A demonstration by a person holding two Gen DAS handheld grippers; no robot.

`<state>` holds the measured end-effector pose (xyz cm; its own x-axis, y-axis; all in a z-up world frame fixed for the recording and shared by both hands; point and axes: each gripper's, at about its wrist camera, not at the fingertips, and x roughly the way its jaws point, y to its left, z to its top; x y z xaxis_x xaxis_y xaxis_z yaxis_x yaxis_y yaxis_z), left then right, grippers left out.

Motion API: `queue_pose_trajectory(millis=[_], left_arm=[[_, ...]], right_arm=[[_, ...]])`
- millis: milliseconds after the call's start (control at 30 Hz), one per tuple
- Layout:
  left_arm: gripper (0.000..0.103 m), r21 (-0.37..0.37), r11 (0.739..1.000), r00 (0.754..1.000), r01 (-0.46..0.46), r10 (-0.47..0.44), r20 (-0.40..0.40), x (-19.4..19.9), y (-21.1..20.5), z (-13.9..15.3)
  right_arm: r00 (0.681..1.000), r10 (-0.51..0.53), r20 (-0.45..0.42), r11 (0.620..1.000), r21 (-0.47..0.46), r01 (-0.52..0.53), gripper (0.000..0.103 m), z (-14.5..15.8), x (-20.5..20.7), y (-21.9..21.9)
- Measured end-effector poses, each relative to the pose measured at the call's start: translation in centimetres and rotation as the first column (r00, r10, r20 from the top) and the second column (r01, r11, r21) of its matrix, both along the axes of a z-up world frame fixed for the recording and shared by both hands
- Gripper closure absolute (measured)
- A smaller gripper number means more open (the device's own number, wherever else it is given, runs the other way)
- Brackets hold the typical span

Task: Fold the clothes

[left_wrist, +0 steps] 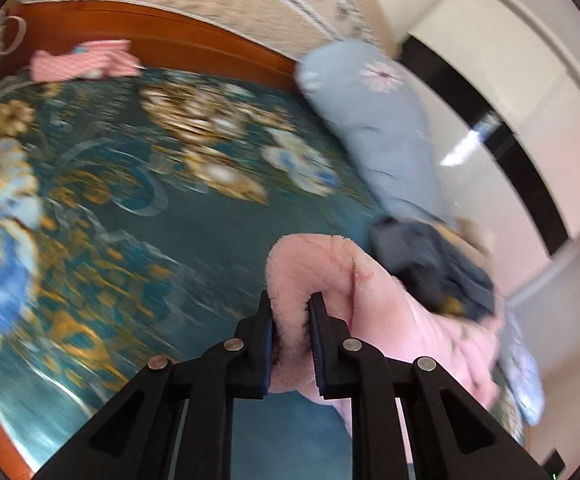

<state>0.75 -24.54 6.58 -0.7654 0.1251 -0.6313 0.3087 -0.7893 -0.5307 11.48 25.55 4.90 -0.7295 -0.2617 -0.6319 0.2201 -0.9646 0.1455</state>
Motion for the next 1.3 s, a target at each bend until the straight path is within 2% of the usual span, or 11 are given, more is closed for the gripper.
queue_pose_trajectory(millis=[167,333,433,467,633,733,833,1000,1033,1167,1300], left_arm=[[0.086,-0.004,0.999,0.991,-0.039,0.040,0.131,1.4,-0.9,-3.7],[0.085,0.013,1.000,0.994,-0.014,0.012,0.112,4.0,-0.4,-4.0],[0.084,0.026,1.000,0.995,0.008,-0.010,0.095,5.2,0.0,-3.5],[0.084,0.030,0.999,0.996,0.015,-0.017,0.090,5.2,0.0,-3.5],[0.083,0.072,0.996,0.997,0.043,-0.047,0.055,5.7,0.2,-4.2],[0.083,0.102,0.993,0.998,0.058,-0.060,0.015,6.2,0.0,-4.8],[0.083,0.133,0.989,0.997,0.069,-0.066,-0.026,6.7,-0.3,-5.2],[0.081,0.180,0.978,0.993,0.105,-0.093,-0.070,7.2,-0.6,-5.6],[0.080,0.188,0.976,0.992,0.112,-0.099,-0.076,7.3,-0.8,-5.6],[0.079,0.198,0.972,0.991,0.123,-0.109,-0.082,7.6,-1.3,-5.6],[0.079,0.214,0.969,0.990,0.125,-0.107,-0.093,7.9,-1.9,-5.5]], right_arm=[[0.997,-0.060,0.057,0.998,0.022,0.058,0.014,-1.1,-0.9,1.2],[0.984,-0.125,0.126,0.990,-0.047,0.132,0.014,-2.1,-1.8,3.7],[0.982,-0.134,0.130,0.965,-0.209,0.159,0.011,-2.1,-1.6,5.6],[0.983,-0.140,0.122,0.947,-0.273,0.169,0.002,-2.1,-1.5,6.3],[0.977,-0.191,0.091,0.821,-0.531,0.210,0.000,-2.1,-1.0,9.4],[0.966,-0.239,0.095,0.803,-0.541,0.251,0.000,-2.2,-1.1,9.7],[0.975,-0.195,0.108,0.796,-0.564,0.222,0.000,-2.3,-1.6,9.0],[0.974,-0.113,0.197,0.838,-0.508,0.200,0.000,-2.2,-3.2,5.8],[0.968,-0.114,0.223,0.832,-0.511,0.216,0.003,-2.6,-3.5,5.4],[0.937,-0.165,0.307,0.800,-0.514,0.309,0.046,-4.6,-5.0,4.6],[0.907,-0.217,0.360,0.737,-0.549,0.394,0.071,-5.4,-6.2,4.3]])
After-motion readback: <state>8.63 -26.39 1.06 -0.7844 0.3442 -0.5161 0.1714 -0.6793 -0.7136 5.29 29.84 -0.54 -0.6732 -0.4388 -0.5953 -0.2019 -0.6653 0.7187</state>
